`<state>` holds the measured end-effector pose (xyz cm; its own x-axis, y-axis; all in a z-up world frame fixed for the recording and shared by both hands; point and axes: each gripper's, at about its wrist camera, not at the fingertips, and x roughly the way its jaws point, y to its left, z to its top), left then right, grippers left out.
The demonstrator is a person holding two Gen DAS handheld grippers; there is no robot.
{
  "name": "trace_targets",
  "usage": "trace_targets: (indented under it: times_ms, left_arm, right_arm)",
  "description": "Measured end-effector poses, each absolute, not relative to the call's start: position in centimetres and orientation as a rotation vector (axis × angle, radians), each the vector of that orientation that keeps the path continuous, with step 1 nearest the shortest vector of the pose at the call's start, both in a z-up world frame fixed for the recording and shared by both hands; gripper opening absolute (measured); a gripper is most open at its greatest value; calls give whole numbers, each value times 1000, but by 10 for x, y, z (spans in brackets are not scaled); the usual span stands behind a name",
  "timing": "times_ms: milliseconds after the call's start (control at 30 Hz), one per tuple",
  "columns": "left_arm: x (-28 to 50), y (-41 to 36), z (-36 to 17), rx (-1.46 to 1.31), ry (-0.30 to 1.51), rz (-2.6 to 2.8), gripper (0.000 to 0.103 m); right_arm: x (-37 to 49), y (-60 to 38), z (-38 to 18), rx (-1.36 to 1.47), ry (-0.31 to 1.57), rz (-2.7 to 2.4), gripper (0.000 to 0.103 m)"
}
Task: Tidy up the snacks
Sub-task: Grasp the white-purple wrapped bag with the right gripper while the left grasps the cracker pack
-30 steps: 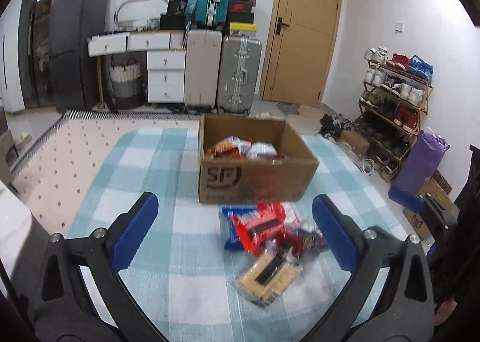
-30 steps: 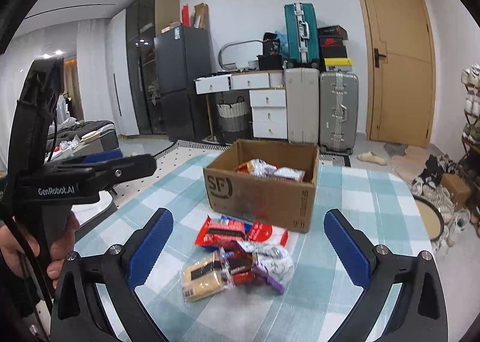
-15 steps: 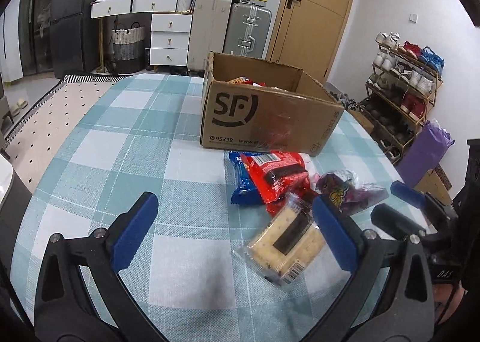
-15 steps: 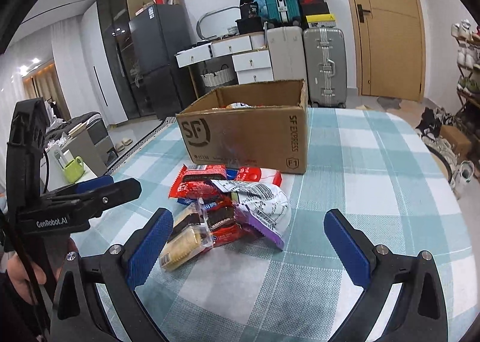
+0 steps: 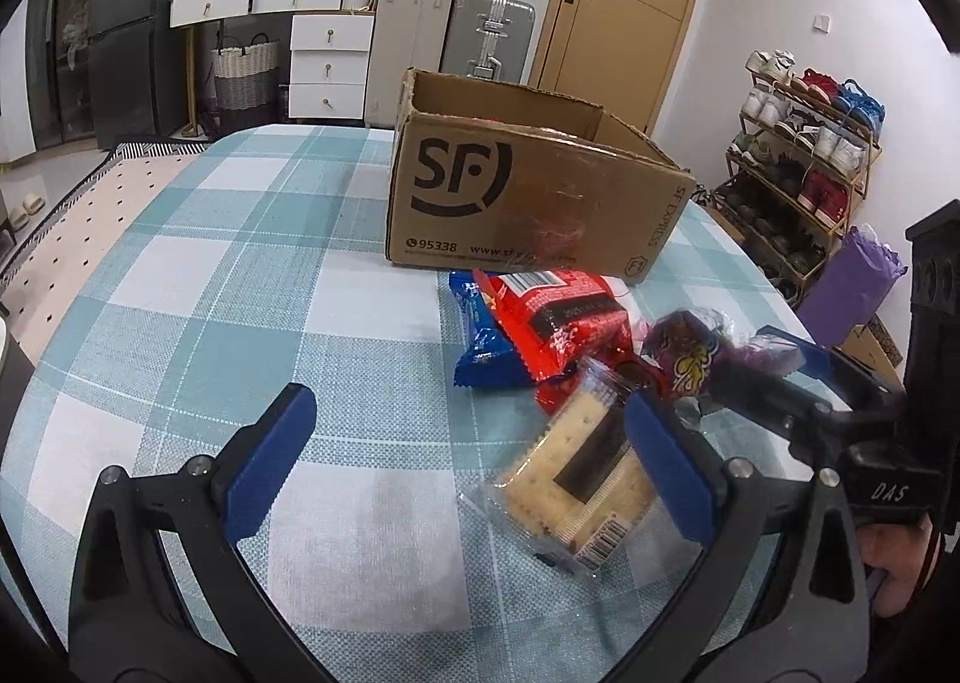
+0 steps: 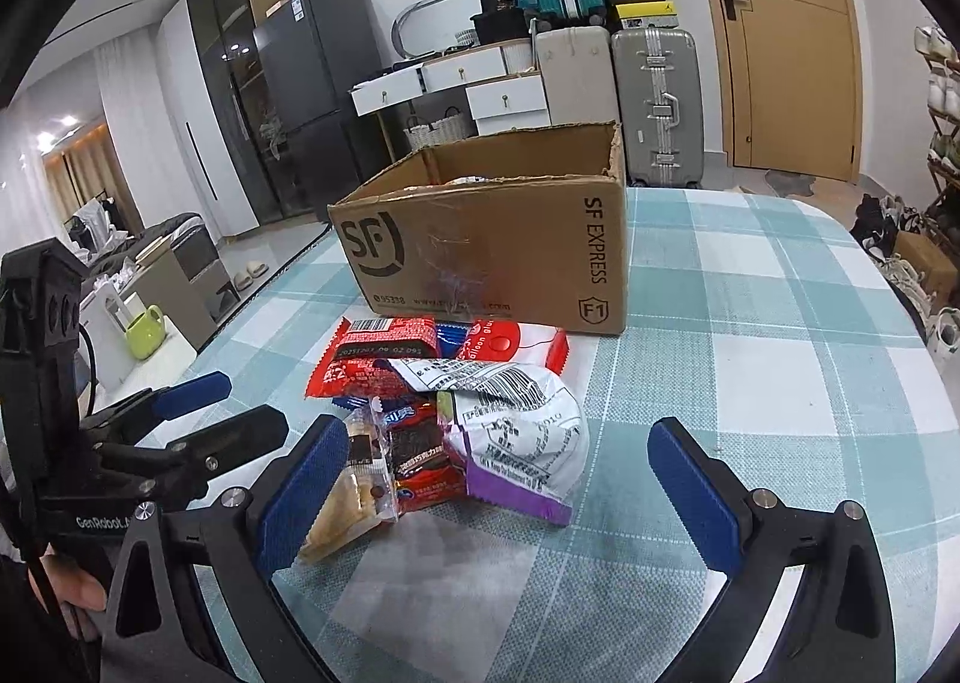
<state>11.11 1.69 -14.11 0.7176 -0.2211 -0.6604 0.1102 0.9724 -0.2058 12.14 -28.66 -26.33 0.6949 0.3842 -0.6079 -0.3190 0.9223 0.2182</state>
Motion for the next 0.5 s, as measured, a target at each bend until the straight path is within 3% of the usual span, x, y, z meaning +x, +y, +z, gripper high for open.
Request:
trace_targets:
  times_ms: [200,433,500]
  left_arm:
    - [119,21,-152,-188,766,-168,103]
    - [125,21,-158,-195,781,-171,103]
    - [126,21,-159,-195,786,-166,103]
  right_arm:
    - [140,-285,-268,105,728,409,99]
    - [154,-284,-284,160,811,466,52]
    - [154,-287,-285,181,811,480,48]
